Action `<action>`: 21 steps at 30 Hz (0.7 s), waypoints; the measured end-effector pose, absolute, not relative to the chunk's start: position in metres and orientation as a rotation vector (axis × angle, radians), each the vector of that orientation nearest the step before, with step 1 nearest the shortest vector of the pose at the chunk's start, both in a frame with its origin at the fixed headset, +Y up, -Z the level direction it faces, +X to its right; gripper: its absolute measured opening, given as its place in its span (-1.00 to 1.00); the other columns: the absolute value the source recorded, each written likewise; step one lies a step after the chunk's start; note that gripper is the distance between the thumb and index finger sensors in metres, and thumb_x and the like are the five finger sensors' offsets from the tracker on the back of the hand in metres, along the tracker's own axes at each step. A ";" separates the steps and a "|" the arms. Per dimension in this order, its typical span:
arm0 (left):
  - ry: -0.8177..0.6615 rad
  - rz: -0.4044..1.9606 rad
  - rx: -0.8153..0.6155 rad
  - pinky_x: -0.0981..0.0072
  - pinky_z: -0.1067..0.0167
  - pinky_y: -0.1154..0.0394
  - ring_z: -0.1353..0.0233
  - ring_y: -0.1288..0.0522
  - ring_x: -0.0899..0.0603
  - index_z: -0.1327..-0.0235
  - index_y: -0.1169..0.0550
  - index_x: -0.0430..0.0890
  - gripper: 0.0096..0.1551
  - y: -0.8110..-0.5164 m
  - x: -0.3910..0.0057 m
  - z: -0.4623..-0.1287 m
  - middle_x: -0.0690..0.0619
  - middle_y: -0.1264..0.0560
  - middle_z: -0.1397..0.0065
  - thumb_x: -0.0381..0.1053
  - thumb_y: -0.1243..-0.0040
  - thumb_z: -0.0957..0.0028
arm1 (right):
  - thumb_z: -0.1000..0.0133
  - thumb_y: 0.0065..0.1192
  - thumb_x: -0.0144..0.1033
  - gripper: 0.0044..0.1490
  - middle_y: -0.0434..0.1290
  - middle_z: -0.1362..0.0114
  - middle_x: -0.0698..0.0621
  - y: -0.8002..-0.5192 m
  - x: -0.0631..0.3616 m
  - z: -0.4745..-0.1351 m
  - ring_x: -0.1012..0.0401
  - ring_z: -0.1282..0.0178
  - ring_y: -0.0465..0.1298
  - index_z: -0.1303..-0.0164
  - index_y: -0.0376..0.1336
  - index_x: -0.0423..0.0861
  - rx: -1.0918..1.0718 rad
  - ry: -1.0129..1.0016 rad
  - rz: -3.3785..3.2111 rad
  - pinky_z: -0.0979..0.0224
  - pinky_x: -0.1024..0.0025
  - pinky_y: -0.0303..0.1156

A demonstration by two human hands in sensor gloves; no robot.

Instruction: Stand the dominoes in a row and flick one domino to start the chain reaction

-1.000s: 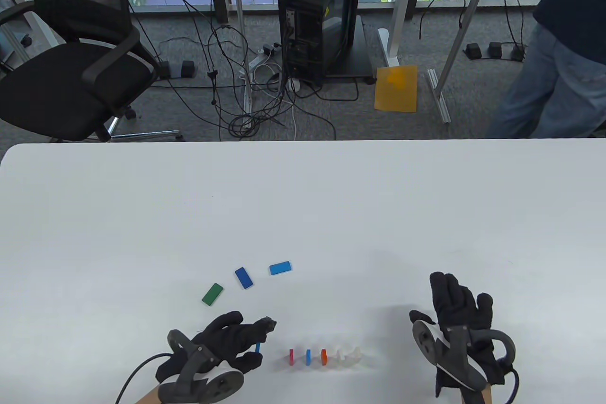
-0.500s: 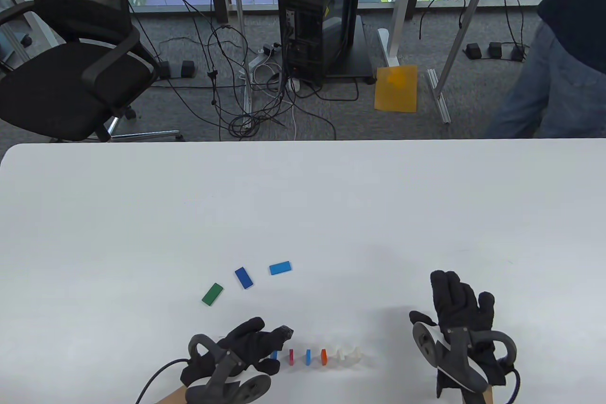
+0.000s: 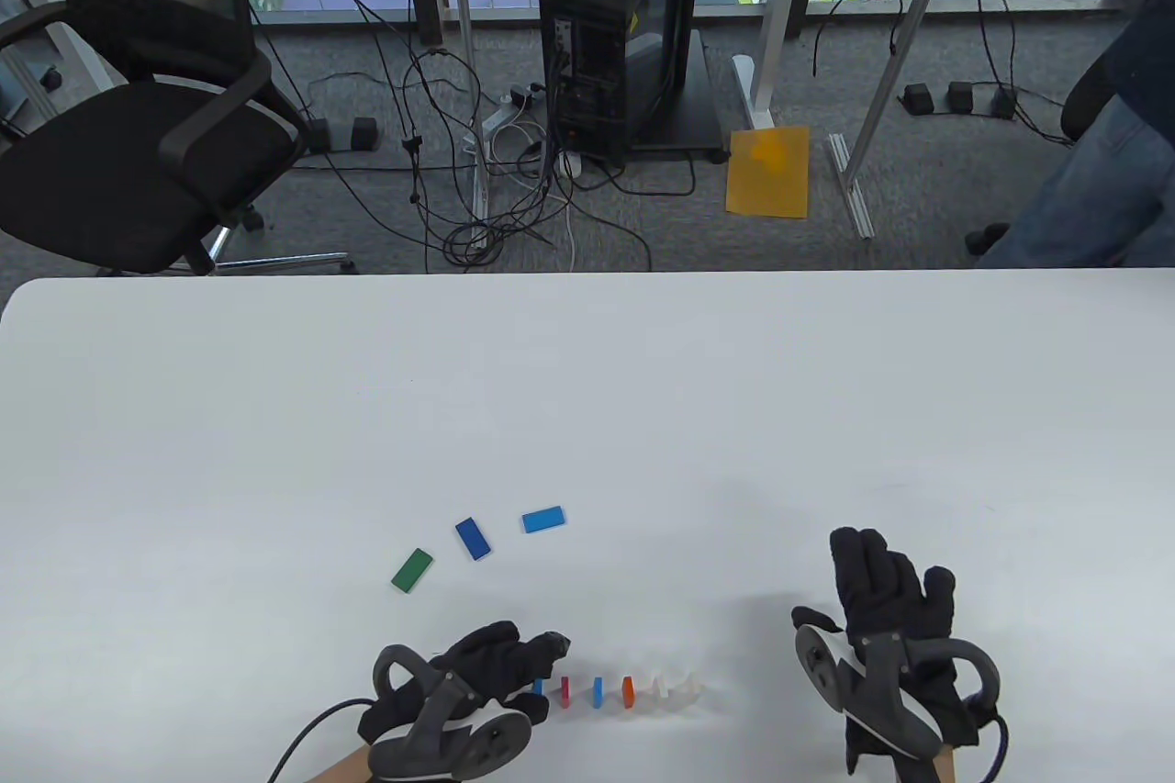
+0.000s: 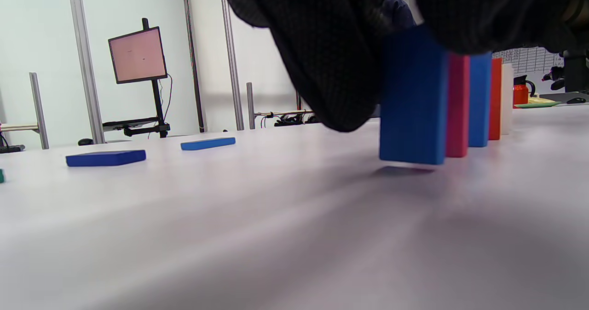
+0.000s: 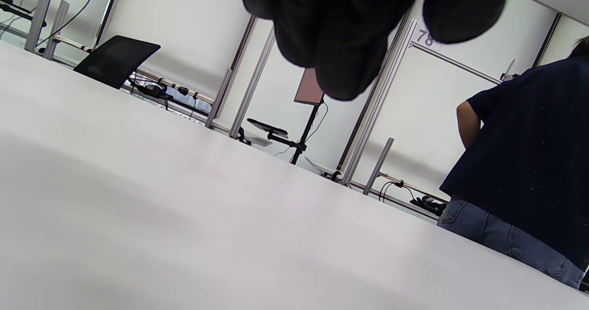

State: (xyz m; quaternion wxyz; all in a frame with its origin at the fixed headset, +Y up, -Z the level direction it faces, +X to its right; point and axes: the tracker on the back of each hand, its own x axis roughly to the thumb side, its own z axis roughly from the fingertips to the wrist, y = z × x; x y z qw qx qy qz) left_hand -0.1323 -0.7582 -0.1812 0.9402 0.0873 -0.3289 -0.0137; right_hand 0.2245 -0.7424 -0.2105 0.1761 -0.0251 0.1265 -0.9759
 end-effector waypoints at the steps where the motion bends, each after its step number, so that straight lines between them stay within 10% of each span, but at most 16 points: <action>1: -0.669 -0.025 0.168 0.64 -0.46 -0.45 -0.02 -0.82 0.44 -0.28 -0.50 0.14 -0.19 -0.759 -0.133 -0.182 0.46 -0.68 -0.11 0.39 -0.22 0.30 | 0.13 -0.25 0.27 0.21 0.20 -0.64 -0.25 -0.742 0.224 -0.210 -0.12 -0.48 0.46 -0.62 -0.10 -0.26 -0.071 0.356 -2.763 -0.40 -0.36 0.22; 21: -0.659 -0.039 0.169 0.63 -0.46 -0.45 -0.01 -0.82 0.44 -0.28 -0.50 0.14 -0.20 -0.758 -0.132 -0.181 0.45 -0.68 -0.12 0.39 -0.22 0.29 | 0.13 -0.24 0.27 0.21 0.20 -0.64 -0.24 -0.740 0.222 -0.209 -0.11 -0.48 0.46 -0.62 -0.10 -0.26 -0.087 0.324 -2.743 -0.40 -0.36 0.22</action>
